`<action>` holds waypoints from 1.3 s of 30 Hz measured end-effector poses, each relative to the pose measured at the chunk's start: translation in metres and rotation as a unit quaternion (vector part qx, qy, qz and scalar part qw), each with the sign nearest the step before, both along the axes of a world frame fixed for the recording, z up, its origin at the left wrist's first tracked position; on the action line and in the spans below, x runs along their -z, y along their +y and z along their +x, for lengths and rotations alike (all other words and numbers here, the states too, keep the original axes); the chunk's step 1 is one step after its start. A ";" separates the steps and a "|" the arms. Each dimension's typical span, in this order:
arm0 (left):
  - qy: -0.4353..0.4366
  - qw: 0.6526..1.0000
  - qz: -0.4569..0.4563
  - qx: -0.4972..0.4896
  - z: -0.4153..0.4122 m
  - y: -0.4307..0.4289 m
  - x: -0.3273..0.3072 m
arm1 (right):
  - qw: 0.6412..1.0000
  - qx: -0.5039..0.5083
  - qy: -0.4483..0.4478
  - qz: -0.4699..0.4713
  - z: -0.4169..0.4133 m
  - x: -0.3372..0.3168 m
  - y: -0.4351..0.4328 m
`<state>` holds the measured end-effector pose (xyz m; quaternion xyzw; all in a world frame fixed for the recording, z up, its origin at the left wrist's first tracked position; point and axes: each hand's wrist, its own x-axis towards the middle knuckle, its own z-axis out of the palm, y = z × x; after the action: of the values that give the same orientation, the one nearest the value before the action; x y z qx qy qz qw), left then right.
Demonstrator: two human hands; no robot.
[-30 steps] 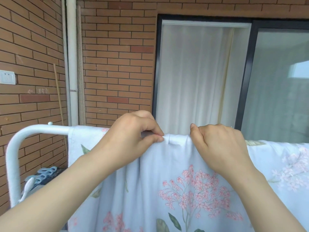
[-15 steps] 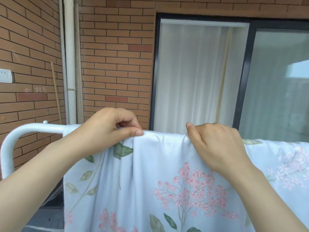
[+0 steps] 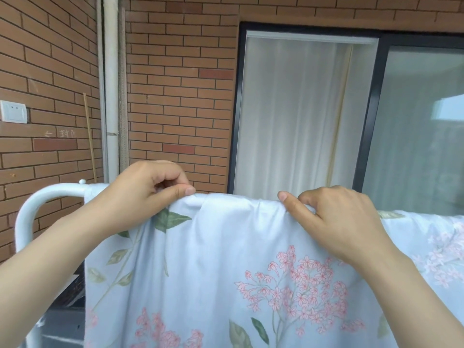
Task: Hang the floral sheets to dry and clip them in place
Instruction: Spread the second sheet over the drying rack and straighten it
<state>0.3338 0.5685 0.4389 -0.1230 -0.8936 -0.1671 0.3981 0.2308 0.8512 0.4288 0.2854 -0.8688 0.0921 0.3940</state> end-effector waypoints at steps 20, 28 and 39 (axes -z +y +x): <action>-0.012 0.996 0.034 0.076 -0.003 0.013 -0.004 | 0.995 -0.095 0.015 0.009 0.017 0.004 -0.046; 0.062 0.996 -0.049 0.039 -0.003 -0.001 0.007 | 0.999 -0.042 -0.009 0.000 0.020 -0.001 -0.053; -0.034 0.998 -0.049 0.019 0.003 -0.015 -0.001 | 1.000 -0.001 0.014 0.005 0.012 0.003 -0.046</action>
<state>0.3373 0.5536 0.4398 -0.1534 -0.9113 -0.1351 0.3574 0.2429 0.8047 0.4254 0.2896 -0.8631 0.0845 0.4050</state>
